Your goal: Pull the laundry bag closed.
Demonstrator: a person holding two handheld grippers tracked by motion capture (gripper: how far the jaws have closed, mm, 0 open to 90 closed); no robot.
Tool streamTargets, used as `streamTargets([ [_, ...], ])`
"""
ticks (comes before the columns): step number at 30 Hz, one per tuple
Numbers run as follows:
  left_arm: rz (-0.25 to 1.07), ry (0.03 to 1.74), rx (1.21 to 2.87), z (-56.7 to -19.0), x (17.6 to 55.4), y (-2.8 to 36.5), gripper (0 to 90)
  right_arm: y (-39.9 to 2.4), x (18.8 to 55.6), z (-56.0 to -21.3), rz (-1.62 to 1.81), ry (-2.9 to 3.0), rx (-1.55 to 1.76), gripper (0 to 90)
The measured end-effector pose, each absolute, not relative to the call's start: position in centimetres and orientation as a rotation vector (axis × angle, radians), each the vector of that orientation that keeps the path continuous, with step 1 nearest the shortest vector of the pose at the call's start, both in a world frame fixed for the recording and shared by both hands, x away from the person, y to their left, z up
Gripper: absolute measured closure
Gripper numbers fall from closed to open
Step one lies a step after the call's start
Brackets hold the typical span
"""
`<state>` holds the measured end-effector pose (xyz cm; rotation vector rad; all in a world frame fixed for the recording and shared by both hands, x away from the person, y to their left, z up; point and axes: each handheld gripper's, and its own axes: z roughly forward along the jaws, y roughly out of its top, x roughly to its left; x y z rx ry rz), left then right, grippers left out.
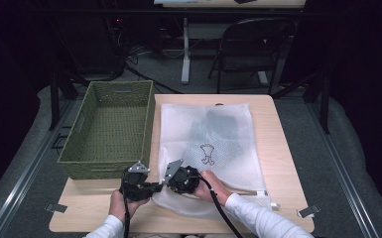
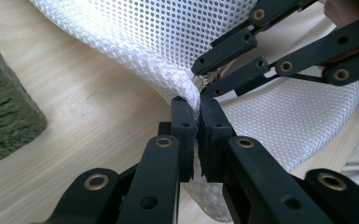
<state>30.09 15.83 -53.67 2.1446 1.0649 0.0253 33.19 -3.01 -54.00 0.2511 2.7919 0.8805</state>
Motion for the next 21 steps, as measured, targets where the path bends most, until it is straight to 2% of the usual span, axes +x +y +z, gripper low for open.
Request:
streamTargets([
  [21,0.031,1.06,2.118,-53.21,29.97,16.35,86.2,-3.68,33.46,-54.26,0.852,2.821,0.277,82.4],
])
